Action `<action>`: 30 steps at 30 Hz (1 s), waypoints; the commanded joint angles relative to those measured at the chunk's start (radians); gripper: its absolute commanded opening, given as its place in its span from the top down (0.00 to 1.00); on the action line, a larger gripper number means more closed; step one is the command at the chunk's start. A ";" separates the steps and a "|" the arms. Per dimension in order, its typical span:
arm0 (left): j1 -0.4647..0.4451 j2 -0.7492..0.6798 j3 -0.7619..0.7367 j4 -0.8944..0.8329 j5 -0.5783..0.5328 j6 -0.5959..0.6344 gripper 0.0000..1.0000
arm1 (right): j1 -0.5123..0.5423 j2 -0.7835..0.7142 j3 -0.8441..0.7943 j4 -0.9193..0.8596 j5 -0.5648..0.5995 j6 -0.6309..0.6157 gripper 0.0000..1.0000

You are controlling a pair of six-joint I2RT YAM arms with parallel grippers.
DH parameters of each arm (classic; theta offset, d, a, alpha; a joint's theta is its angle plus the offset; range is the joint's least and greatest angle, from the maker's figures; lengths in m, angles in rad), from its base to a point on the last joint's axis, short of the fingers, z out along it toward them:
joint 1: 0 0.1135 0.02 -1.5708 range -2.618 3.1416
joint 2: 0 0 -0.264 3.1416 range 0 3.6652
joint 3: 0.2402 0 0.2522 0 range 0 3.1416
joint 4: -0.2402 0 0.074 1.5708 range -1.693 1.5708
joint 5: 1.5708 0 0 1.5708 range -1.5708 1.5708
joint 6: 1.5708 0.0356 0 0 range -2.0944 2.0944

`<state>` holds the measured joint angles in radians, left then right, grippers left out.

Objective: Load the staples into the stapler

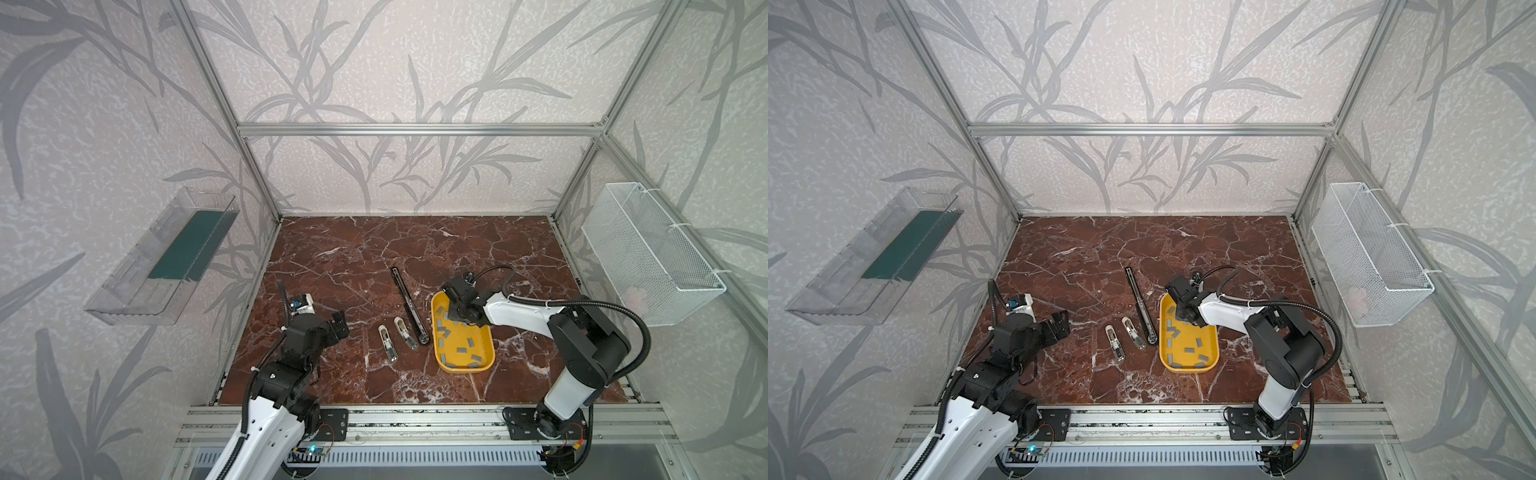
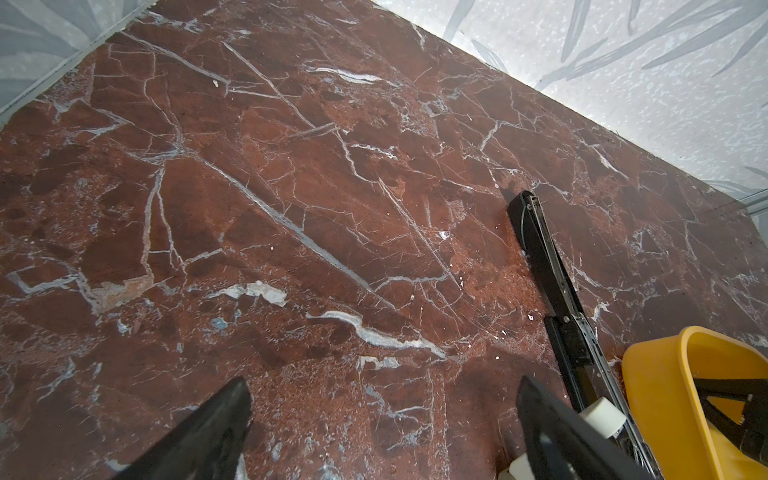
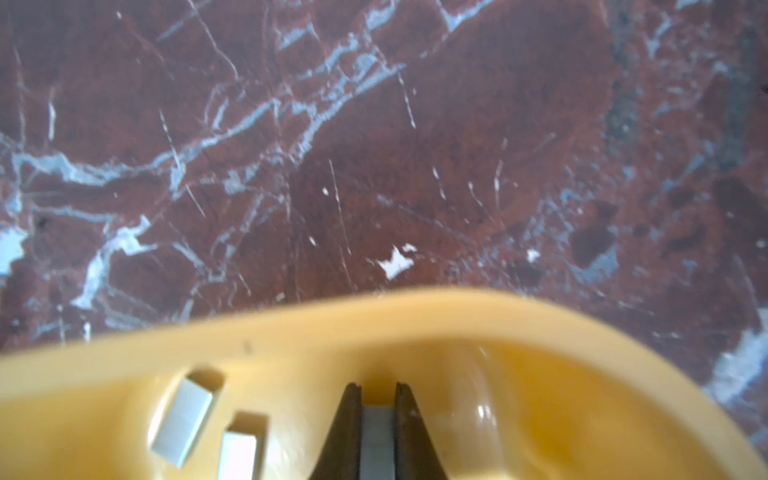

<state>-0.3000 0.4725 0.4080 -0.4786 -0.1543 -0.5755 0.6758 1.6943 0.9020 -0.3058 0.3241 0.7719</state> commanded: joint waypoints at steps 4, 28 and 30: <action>0.002 -0.007 -0.011 -0.009 -0.010 0.004 0.01 | 0.026 -0.174 -0.053 -0.064 0.011 -0.049 0.90; -0.013 -0.145 0.052 -0.070 0.407 -0.171 0.01 | 0.448 -0.714 -0.134 -0.198 0.165 -0.066 0.90; -0.013 -0.134 0.143 -0.149 0.422 -0.162 0.00 | 0.484 -0.711 -0.129 -0.189 0.165 -0.065 0.90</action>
<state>-0.3096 0.3420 0.4496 -0.5564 0.2142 -0.7082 1.1259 0.9936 0.7494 -0.4770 0.4473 0.7025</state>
